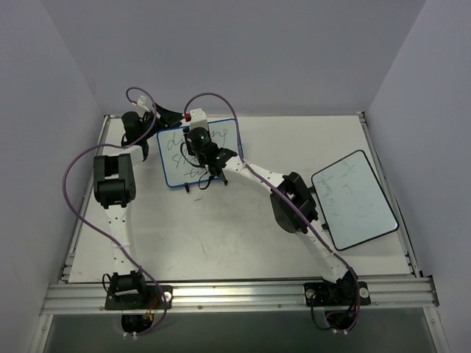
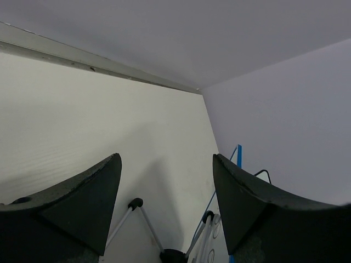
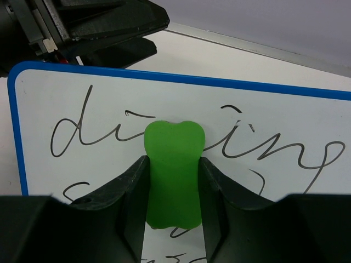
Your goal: Erase the whiteboard
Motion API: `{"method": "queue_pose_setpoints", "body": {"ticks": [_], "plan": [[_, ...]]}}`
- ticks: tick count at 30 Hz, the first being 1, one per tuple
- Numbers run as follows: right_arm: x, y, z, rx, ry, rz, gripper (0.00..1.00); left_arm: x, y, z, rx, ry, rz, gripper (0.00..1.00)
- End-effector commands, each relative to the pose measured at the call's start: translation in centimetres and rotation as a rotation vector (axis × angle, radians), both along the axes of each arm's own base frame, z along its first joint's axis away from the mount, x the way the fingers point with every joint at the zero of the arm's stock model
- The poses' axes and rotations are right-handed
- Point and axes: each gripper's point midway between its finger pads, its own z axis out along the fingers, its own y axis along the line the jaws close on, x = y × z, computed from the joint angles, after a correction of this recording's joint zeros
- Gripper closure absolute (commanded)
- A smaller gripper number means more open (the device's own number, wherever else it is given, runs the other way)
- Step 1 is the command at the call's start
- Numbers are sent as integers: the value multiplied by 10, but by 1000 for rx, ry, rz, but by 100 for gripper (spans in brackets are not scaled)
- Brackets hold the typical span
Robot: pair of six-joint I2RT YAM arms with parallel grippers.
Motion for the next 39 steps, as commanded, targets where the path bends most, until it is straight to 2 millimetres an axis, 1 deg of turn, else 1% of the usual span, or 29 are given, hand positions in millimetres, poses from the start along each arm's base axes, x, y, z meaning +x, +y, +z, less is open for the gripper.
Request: {"method": "queue_pose_setpoints", "body": {"ticks": [1,5,7,10,11,12,15,16,17,19,21,22,28,33,39], "plan": [[11,-8,15,-10,-41,-52,94,-5,-6,29,16,-108,-35,24],[16,-24,13,-44,-53,-112,94,-6,-7,30,17,-110,-41,24],[20,-36,9,-63,-55,-155,94,-6,-7,31,19,-119,-44,25],[25,-48,2,-80,-51,-182,95,-7,-8,29,19,-119,-50,25],[26,-52,4,-79,-58,-195,95,-7,-9,30,18,-120,-53,25],[27,-59,-2,-88,-50,-205,95,-7,-8,30,19,-123,-53,25],[30,-70,-1,-86,-52,-227,95,-7,-9,30,18,-128,-59,25],[32,-78,-7,-93,-41,-235,95,-7,-8,30,18,-128,-59,25],[33,-82,-2,-82,-47,-240,95,-8,-8,28,19,-126,-62,25],[34,-90,-5,-85,-39,-247,95,-9,-9,29,20,-127,-65,25],[34,-94,1,-75,-44,-249,95,-9,-9,29,22,-131,-67,25],[34,-97,-1,-80,-44,-253,95,-9,-8,29,22,-131,-65,25],[34,-93,-2,-71,-40,-236,95,-8,-10,24,20,-127,-70,25],[32,-83,0,-54,-39,-211,95,-9,-10,19,21,-122,-71,25],[28,-70,3,-35,-39,-174,95,-9,-10,22,23,-126,-73,25]]}}
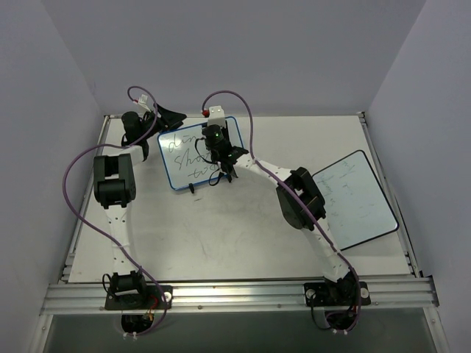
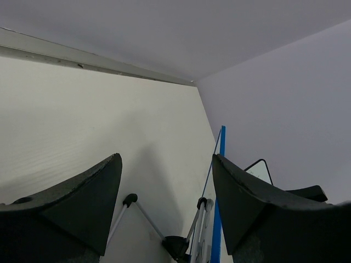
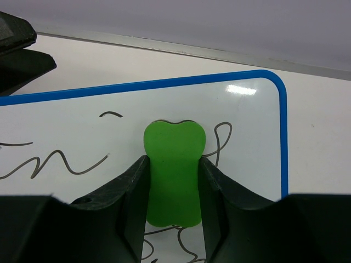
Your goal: Erase the whiteboard
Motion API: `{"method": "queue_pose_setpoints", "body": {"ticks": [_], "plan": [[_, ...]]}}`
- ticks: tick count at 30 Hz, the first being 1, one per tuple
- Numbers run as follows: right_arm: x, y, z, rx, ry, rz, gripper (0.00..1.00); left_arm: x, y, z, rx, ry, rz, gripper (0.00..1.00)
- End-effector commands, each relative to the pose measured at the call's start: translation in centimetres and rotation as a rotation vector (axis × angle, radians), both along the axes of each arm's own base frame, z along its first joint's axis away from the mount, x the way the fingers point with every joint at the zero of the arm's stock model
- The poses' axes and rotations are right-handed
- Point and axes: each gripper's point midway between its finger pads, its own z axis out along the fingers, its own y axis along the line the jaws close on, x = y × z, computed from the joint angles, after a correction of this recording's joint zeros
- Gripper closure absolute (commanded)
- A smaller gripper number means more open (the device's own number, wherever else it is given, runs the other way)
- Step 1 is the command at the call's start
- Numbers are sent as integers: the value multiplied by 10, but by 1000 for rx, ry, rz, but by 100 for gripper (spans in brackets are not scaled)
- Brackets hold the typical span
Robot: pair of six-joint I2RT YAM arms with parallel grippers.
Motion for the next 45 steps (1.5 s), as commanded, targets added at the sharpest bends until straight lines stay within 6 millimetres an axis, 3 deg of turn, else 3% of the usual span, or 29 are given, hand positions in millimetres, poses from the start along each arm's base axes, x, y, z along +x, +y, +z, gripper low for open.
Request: {"method": "queue_pose_setpoints", "body": {"ticks": [1,14,37,45], "plan": [[-3,4,15,19,-4,18,95,-3,-5,18,18,-94,-26,25],[-7,20,21,9,-9,70,95,-4,-7,22,19,-104,-31,25],[19,-65,38,27,-30,-101,95,-5,-10,20,18,-107,-41,25],[25,-70,39,40,-30,-93,95,-6,-13,19,18,-108,-52,25]]}}
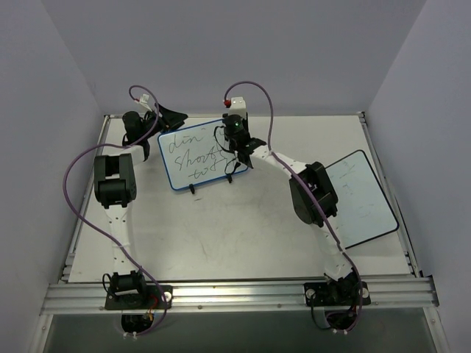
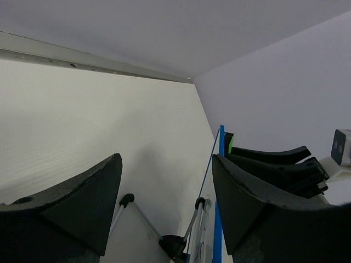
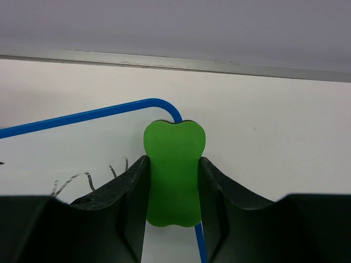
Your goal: Erase the whiteboard
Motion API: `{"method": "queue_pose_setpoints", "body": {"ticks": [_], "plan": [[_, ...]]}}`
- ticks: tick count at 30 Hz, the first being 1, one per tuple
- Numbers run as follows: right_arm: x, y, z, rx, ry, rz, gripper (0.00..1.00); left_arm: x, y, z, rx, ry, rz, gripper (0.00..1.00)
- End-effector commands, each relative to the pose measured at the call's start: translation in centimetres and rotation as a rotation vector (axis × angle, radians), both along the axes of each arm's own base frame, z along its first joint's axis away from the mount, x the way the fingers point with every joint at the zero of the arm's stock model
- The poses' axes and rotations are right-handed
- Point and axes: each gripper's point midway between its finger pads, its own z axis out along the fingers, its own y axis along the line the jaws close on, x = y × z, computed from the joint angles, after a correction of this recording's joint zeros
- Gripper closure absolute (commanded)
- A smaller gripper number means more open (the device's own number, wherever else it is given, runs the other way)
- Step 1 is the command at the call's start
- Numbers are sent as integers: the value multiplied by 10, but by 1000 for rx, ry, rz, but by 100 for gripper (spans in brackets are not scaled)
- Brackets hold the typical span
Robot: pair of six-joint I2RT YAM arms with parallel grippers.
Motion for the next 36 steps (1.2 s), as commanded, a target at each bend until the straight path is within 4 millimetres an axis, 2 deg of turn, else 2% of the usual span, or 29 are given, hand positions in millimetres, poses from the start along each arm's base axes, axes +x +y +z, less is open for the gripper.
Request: {"method": "queue_pose_setpoints", "body": {"ticks": [1,11,22,28,32,33,36], "plan": [[1,-2,30,39,-44,-1,95,-3,-6,15,16,-89,-30,25],[-12,37,19,41,-41,89,95,-4,-8,14,14,-90,-38,25],[-30,82,18,69,-36,191,95,-5,-11,13,14,-89,-44,25],[-25,78,15,45,-32,178,95,-4,-11,15,15,-93,-45,25],[-18,60,15,38,-29,138,95,-4,-11,12,14,-89,-45,25],[-16,52,10,35,-21,123,95,-4,-11,12,14,-89,-45,26],[-13,39,14,39,-31,96,95,-5,-11,11,14,-87,-47,25]]}}
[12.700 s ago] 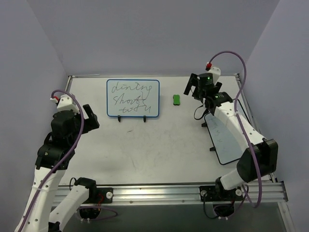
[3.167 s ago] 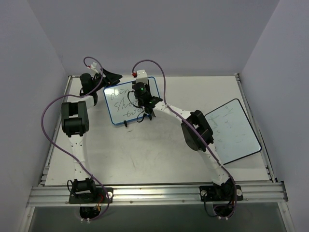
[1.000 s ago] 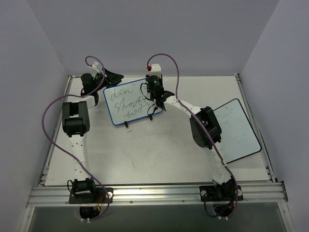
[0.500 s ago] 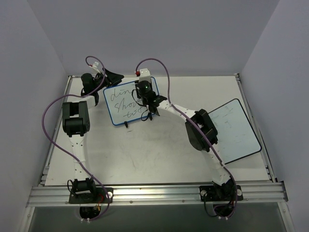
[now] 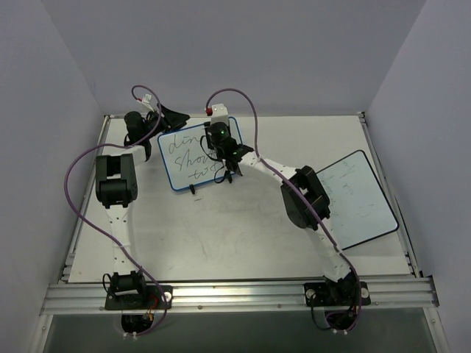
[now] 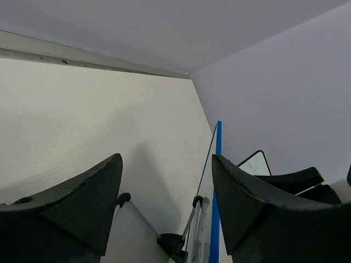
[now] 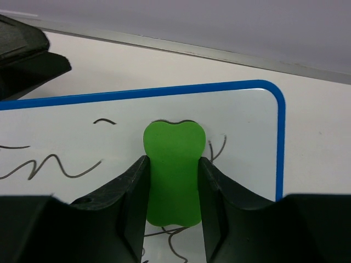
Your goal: Erase the whiteboard
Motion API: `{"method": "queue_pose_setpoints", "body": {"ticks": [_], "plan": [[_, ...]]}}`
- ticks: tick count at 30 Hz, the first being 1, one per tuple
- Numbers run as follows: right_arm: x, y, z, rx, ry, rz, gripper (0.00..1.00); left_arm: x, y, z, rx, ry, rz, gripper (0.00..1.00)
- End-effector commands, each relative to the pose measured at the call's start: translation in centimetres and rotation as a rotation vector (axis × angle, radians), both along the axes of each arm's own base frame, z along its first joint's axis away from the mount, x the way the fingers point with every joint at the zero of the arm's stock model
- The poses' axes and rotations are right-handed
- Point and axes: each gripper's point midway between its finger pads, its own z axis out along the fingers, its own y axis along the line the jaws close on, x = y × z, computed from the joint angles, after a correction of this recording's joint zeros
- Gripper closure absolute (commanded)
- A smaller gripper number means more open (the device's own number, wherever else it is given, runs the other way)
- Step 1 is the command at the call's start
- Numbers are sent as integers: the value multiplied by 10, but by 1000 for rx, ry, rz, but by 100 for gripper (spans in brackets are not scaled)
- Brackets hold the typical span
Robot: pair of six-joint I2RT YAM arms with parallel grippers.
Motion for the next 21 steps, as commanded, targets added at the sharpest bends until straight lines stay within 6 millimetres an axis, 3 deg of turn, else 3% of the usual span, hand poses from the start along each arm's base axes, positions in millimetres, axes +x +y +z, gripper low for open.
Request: {"method": "queue_pose_setpoints", "body": {"ticks": [1,11,16,21], "plan": [[13,-34,14,0,-28,-83,95,-1,-3,12,13,-81,-21,26],[16,-71,15,-39,-43,-172,95,-1,-4,12,13,-83,-24,25],[16,-71,16,-35,-48,-172,95,-1,-5,11,12,-82,-27,25],[17,-58,15,-13,-45,-134,95,-1,-7,10,19,-82,-31,26]]}}
